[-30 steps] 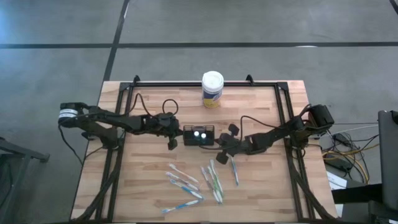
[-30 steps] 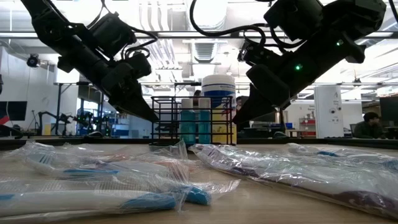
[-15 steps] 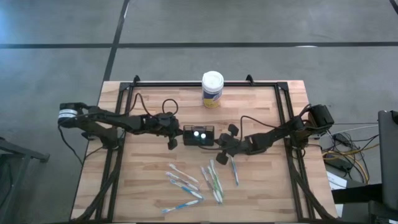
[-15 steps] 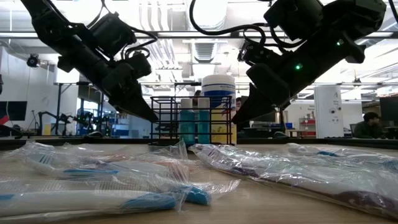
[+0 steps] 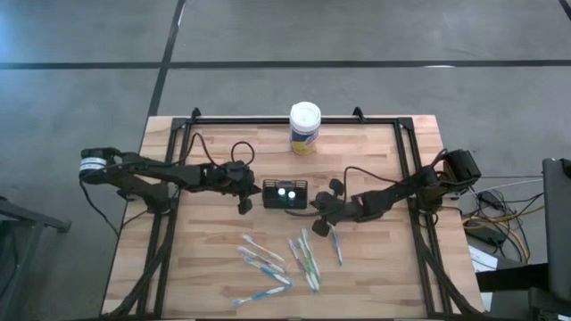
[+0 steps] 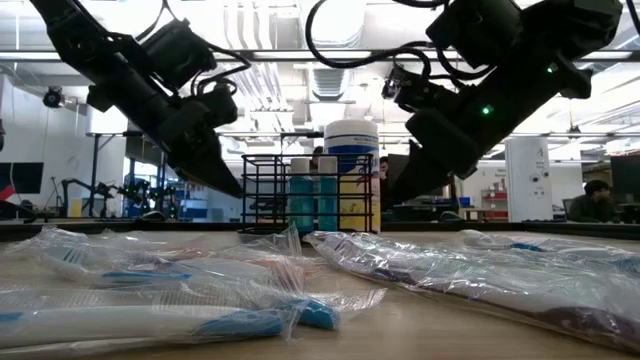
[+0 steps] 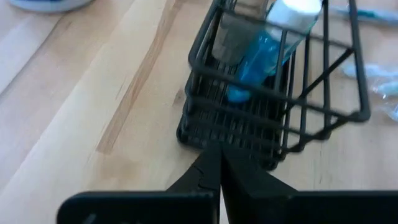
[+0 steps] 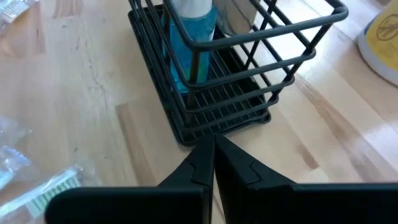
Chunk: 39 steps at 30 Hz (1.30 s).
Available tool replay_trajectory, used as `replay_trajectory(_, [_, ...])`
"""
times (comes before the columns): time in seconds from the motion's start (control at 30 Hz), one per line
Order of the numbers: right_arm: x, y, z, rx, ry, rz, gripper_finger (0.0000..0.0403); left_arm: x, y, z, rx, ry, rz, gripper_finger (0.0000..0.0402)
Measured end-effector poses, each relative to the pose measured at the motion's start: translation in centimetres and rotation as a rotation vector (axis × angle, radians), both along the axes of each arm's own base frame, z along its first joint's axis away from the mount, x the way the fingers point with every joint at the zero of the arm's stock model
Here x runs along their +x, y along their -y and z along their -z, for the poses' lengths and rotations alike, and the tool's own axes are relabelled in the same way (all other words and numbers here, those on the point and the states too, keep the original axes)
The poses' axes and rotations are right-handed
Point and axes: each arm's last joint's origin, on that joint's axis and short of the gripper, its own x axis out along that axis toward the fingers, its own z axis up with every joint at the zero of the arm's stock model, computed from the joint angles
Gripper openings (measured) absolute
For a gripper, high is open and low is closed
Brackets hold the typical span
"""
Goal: Pick & Place toothbrushing station
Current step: Put the top right blue toothbrush into the black wire organizer
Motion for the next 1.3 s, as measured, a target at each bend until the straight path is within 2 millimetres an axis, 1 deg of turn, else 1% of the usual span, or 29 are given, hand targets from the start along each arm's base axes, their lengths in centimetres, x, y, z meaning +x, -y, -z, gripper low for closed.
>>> replay_trajectory(0.07, [-0.2,0.0,-0.4,0.008,-0.001,0.004,0.0008,-0.4,0.1,-0.3,0.006,-0.011,-0.006,0.0002])
replay_trajectory(0.17, [-0.6,-0.3,-2.0,0.005,0.013,-0.022,0.0008,-1.4,0.4,-1.3,0.049,-0.021,-0.021,0.0002])
replay_trajectory(0.27, [-1.1,-0.9,-4.6,-0.003,0.049,-0.091,0.0008,-2.8,0.8,-3.0,0.106,0.006,-0.004,0.0002])
replay_trajectory(0.37, [-2.1,-1.4,-7.2,-0.014,0.095,-0.142,0.0008,-4.5,1.5,-5.0,0.192,0.084,0.073,0.0001])
replay_trajectory(0.47, [-3.5,-1.5,-9.7,0.009,0.176,-0.184,0.0008,-6.4,2.0,-6.2,0.237,0.191,0.106,0.0001])
replay_trajectory(0.53, [-4.5,-1.4,-11.3,0.05,0.239,-0.232,0.0008,-7.8,2.0,-6.7,0.232,0.28,0.079,0.0001])
replay_trajectory(0.6, [-5.6,-1.1,-12.5,0.074,0.288,-0.259,0.0008,-9.0,2.1,-6.7,0.233,0.363,0.061,0.0001])
replay_trajectory(0.73, [-7.5,-0.7,-13.8,0.159,0.326,-0.299,0.0008,-10.9,2.3,-5.2,0.211,0.447,0.056,0.0001])
replay_trajectory(0.83, [-8.8,-0.3,-13.8,0.267,0.267,-0.218,0.001,-11.8,2.3,-4.0,0.186,0.476,0.042,0.0003])
replay_trajectory(0.9, [-9.4,-0.1,-13.6,0.342,0.195,-0.145,0.0017,-12.1,2.4,-3.3,0.182,0.496,0.044,0.0008])
replay_trajectory(0.97, [-10.1,-0.2,-13.2,0.419,0.1,-0.072,0.0032,-12.4,2.4,-2.9,0.182,0.516,0.044,0.0015])
replay_trajectory(1.03, [-10.2,-0.5,-12.7,0.496,0.017,-0.014,0.0053,-12.5,2.4,-2.4,0.181,0.514,0.044,0.002])
replay_trajectory(1.13, [-9.6,-1.2,-11.6,0.622,-0.099,0.045,0.0093,-12.6,2.4,-2.1,0.178,0.521,0.052,0.0023])
replay_trajectory(1.2, [-8.6,-1.7,-11.0,0.695,-0.152,0.074,0.0124,-12.7,2.5,-2.1,0.176,0.525,0.055,0.0024])
replay_trajectory(1.3, [-7.0,-2.4,-10.2,0.737,-0.255,0.129,0.0168,-12.6,2.5,-2.1,0.174,0.52,0.059,0.0024])
